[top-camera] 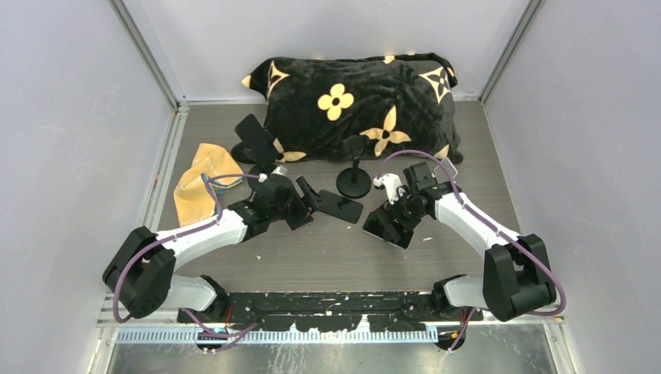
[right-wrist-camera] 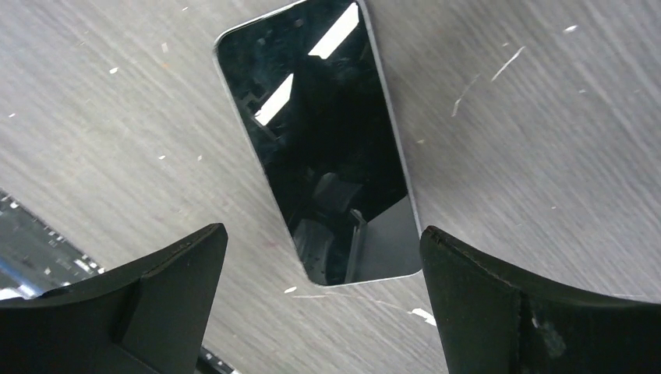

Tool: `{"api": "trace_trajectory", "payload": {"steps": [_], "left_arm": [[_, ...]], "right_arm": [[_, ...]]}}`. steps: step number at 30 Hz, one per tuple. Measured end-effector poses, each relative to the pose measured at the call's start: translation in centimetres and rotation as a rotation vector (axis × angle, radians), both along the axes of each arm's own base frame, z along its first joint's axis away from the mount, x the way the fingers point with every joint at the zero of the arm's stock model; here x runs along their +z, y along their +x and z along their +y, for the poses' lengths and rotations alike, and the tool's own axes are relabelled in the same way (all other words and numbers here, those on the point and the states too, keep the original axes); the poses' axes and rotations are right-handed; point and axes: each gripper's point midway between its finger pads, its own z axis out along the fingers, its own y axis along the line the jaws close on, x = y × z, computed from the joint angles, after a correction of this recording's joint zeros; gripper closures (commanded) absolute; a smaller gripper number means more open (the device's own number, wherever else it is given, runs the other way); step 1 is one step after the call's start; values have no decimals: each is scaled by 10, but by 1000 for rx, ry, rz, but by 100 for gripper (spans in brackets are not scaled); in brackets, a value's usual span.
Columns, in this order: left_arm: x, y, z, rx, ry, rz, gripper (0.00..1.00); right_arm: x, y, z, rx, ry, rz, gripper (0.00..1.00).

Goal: Place the phone on the phone stand

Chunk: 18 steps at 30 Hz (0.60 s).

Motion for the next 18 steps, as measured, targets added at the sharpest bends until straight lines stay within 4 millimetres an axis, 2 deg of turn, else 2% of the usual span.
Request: {"api": "trace_trajectory", "payload": {"steps": [4,18], "left_arm": [[1,1,-1,0,-4,-4,25],[3,2,-1,1,-9,-10,25]], "right_arm": [[-8,10,-2,-8,-48,-23,0],[-37,13,7,57,-193,0,0]]}}
